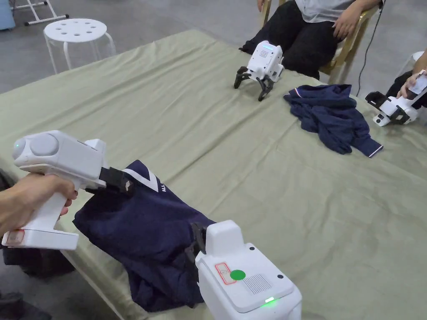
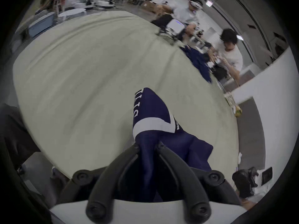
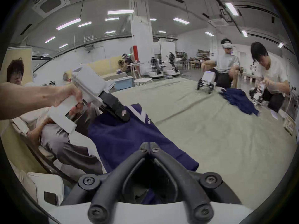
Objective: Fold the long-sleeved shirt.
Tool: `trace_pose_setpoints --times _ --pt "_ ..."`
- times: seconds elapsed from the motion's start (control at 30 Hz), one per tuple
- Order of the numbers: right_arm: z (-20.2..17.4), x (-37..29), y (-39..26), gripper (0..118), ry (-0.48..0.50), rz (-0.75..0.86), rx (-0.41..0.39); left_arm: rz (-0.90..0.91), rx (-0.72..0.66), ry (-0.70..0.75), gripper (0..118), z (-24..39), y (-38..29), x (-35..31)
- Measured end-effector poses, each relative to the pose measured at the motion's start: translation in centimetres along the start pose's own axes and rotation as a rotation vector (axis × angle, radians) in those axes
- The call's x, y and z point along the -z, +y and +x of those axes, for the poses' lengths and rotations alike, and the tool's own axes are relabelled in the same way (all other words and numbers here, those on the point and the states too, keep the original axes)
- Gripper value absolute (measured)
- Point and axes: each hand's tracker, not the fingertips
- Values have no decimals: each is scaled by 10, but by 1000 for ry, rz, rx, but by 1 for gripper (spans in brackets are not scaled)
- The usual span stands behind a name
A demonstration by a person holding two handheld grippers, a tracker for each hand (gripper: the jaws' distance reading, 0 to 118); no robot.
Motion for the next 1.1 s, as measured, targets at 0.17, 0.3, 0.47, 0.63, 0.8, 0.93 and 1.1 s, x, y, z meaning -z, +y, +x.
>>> trace_pose_setpoints --times 0.17,0.3,0.47,0.63,0.8,0.93,1.1 --pt "-12 49 -3 0 5 -58 8 -53 -47 21 27 -25 5 24" --pt "-8 43 -10 0 -2 -70 27 -2 -44 52 98 -26 -10 25" --pt "2 11 -4 0 -6 -17 78 227 58 115 109 15 -30 -29" --pt "6 -36 11 0 -43 73 74 434 257 363 109 95 -77 -72" --pt "22 -86 26 0 -133 143 92 573 447 374 72 172 -136 -79" --pt "42 -131 35 0 -227 200 79 684 371 347 4 230 -167 -74" --pt "76 -197 42 0 -355 270 73 804 490 281 4 310 -193 -64"
